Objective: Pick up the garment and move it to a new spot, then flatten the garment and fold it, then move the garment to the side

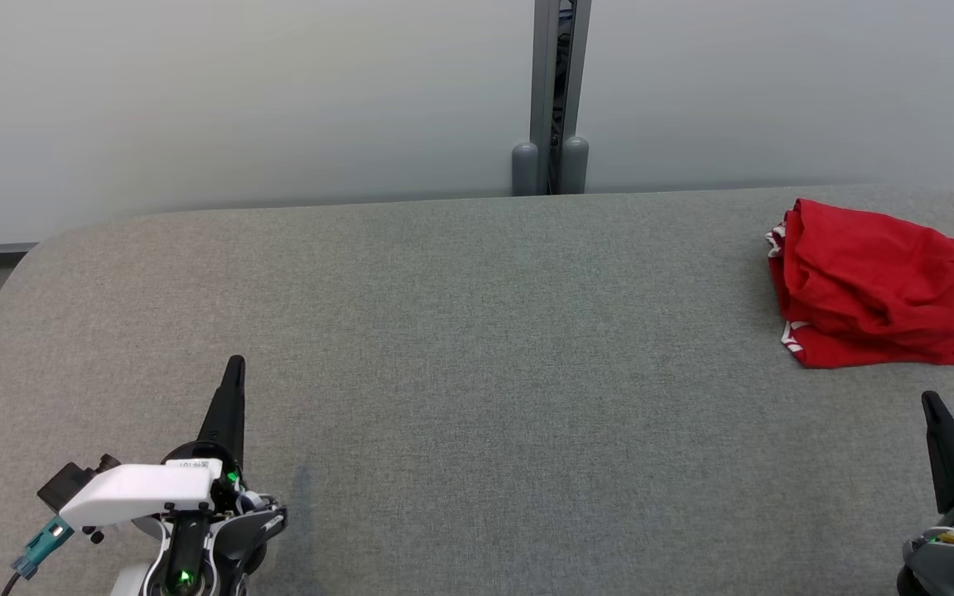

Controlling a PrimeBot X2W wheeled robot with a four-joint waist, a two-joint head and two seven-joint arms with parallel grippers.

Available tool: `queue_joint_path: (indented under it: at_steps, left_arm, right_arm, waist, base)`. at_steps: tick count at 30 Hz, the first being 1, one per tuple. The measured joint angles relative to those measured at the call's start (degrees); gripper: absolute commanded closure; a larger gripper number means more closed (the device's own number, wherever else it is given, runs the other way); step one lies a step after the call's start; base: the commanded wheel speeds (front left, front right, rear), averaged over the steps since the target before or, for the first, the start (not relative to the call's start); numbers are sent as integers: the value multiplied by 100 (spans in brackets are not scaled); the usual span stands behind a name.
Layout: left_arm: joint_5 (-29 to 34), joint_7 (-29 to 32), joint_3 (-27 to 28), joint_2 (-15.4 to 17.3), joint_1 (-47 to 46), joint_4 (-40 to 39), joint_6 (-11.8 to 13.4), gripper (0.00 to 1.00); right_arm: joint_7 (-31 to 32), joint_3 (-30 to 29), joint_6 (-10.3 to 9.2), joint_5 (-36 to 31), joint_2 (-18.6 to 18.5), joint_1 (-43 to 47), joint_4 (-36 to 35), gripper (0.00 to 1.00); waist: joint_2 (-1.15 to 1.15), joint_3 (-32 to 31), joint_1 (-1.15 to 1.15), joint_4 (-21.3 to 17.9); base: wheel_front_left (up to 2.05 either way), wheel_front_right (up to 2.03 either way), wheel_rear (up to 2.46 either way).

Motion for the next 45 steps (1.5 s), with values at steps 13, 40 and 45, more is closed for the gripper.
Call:
queue_joint_path:
  at_steps: [13,40,45]
  left_arm:
    - [1,14,8,-2,0,0,0,100]
    - [1,18,19,-5,0,0,0,100]
    - [2,21,20,-7,0,0,0,100]
  right_arm:
    - [8,-20,1,-7,9,-1,1,100]
    - [49,-55,0,-45,31,-3,4,100]
    - [51,-60,0,-52,35,-3,4,100]
  waist:
    - [0,0,0,0]
    - [0,0,0,0]
    - [0,0,0,0]
  base:
    - [0,0,0]
    - [0,0,0]
    - [0,0,0]
